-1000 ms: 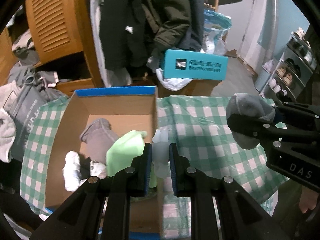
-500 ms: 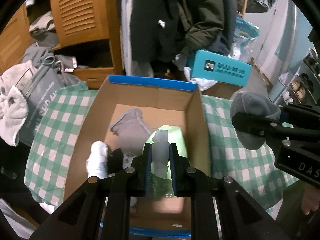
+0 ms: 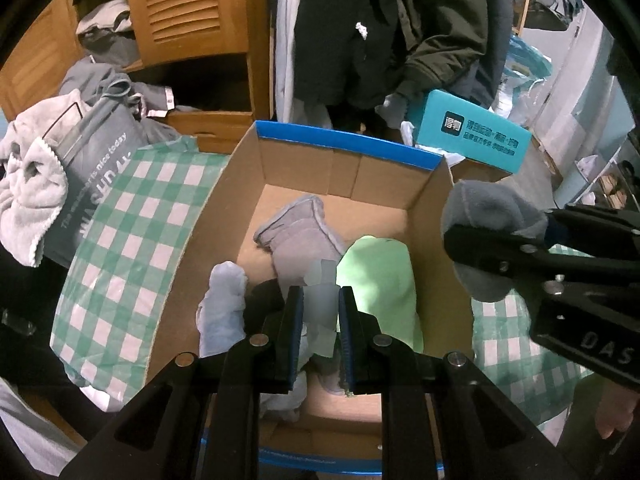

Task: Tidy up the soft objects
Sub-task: 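Open both tools inside the box to drop the grey sock and white item, then withdraw both tools up out of the box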

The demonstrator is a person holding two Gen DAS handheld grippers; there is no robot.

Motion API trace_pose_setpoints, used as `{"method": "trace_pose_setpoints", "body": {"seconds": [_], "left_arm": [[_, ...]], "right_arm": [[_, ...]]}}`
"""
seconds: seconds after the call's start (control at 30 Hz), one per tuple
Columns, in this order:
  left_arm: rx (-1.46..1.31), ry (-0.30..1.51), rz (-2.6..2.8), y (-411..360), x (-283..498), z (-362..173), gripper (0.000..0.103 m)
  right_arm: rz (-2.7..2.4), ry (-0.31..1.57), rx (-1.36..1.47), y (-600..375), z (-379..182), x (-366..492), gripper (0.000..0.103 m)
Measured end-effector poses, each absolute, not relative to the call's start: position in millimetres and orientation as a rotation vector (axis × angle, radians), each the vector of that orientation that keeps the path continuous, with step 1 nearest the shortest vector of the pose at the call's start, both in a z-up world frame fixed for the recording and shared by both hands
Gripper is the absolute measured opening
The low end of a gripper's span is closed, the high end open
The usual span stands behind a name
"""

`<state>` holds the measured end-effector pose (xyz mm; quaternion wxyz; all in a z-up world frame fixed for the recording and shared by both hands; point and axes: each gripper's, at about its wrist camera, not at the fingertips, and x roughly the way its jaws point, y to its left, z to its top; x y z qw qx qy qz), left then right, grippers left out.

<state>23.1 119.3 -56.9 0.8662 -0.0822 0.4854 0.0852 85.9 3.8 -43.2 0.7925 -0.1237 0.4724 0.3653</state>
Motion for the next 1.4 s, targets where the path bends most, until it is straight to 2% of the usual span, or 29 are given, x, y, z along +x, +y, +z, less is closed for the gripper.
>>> {"method": "trace_pose_setpoints", "body": {"seconds": [0.17,0.37,0.43,0.5,0.83,0.9,1.0,1.17,1.23,1.27,1.4], "left_arm": [[-0.174,1.018,0.196,124.6,23.0,-56.8,0.021],[-0.199,1.021,0.205,131.4,22.1,-57.5,0.031],[-0.192,1.016,0.21,131.1,21.6,-55.9,0.038],[-0.184,1.006,0.216,130.7,19.9,-52.7,0.045],[-0.164,0.968,0.207,124.2,10.3,-30.4,0.057],[-0.155,0.949,0.201,119.5,7.4,-22.8,0.069],[-0.131,0.914,0.205,111.9,3.3,-11.7,0.076],[-0.119,0.897,0.21,103.5,0.0,-2.5,0.077],[-0.126,0.9,0.208,99.9,0.0,0.2,0.082],[-0.122,0.902,0.21,97.8,0.4,1.3,0.088],[-0.088,0.899,0.204,87.5,-0.2,4.6,0.09]], "right_arm": [[0.796,1.037,-0.267,11.0,-49.5,89.9,0.034],[0.785,1.038,-0.236,9.2,-46.8,96.4,0.049],[0.785,1.039,-0.227,8.5,-45.6,97.4,0.056],[0.78,1.036,-0.22,7.2,-44.4,97.5,0.058],[0.729,1.004,-0.21,-10.3,-27.6,94.3,0.061],[0.724,0.989,-0.207,-14.1,-22.1,92.2,0.061],[0.722,0.969,-0.201,-19.7,-14.8,88.5,0.061],[0.716,0.941,-0.188,-32.5,-7.1,83.3,0.061],[0.712,0.939,-0.182,-38.8,-6.7,82.1,0.061],[0.704,0.937,-0.18,-43.3,-6.8,81.5,0.061],[0.672,0.925,-0.179,-60.5,-5.1,79.0,0.061]]}}
